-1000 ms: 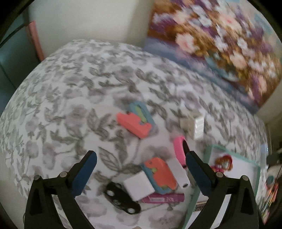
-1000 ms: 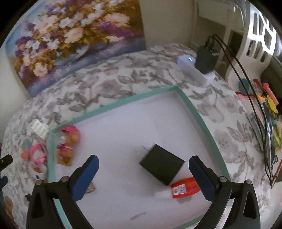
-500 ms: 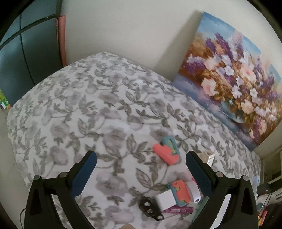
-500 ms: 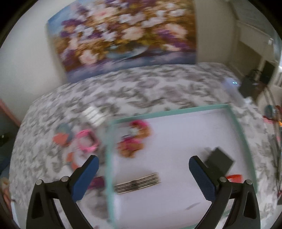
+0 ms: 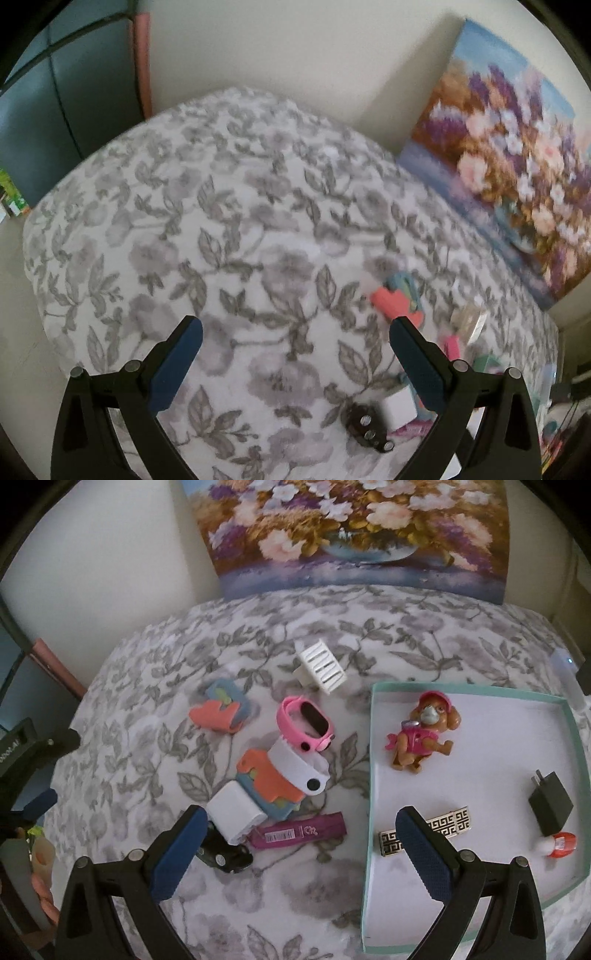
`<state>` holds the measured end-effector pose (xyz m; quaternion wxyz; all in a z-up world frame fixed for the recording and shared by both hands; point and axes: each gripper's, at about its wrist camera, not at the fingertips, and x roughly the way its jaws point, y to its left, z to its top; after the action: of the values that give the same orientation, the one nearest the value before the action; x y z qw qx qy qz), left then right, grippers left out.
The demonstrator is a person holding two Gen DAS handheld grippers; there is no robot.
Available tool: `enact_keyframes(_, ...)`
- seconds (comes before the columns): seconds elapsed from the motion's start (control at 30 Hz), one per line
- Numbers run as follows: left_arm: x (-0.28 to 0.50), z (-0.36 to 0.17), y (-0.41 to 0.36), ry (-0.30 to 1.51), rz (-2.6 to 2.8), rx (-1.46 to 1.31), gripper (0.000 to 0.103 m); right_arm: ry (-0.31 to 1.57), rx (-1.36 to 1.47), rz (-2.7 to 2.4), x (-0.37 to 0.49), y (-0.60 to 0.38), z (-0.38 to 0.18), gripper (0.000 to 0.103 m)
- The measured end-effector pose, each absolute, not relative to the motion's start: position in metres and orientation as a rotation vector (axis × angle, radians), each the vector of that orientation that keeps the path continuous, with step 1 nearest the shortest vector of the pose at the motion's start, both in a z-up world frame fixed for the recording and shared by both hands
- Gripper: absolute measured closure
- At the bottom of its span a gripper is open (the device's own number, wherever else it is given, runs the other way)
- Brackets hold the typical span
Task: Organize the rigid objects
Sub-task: 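Withdraw both tools from the tray toward the remaining items, then grasp the black toy car with the left gripper while the right tool approaches the magenta tube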
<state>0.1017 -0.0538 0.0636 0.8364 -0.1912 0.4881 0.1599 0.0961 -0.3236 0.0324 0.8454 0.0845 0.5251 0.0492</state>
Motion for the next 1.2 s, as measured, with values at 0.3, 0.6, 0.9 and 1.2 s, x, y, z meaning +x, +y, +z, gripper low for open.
enact_keyframes(0.3,0.105,0.014,-0.078,1.224,0.250,-0.382,0.002,1.213,0.178,0.083,0.095,-0.325,0.011,0.000)
enact_keyframes(0.6,0.102,-0.005,-0.104,1.309,0.179,-0.296,0.002,1.233,0.177,0.006,0.095,-0.349,0.012,0.000)
enact_keyframes(0.9,0.099,-0.003,-0.133,1.336,0.040,-0.152,0.002,1.217,0.201,-0.057,0.097,-0.374,0.020,0.000)
enact_keyframes(1.2,0.099,-0.019,-0.162,1.397,-0.067,-0.017,0.002,1.232,0.210,-0.080,0.098,-0.383,0.016,0.000)
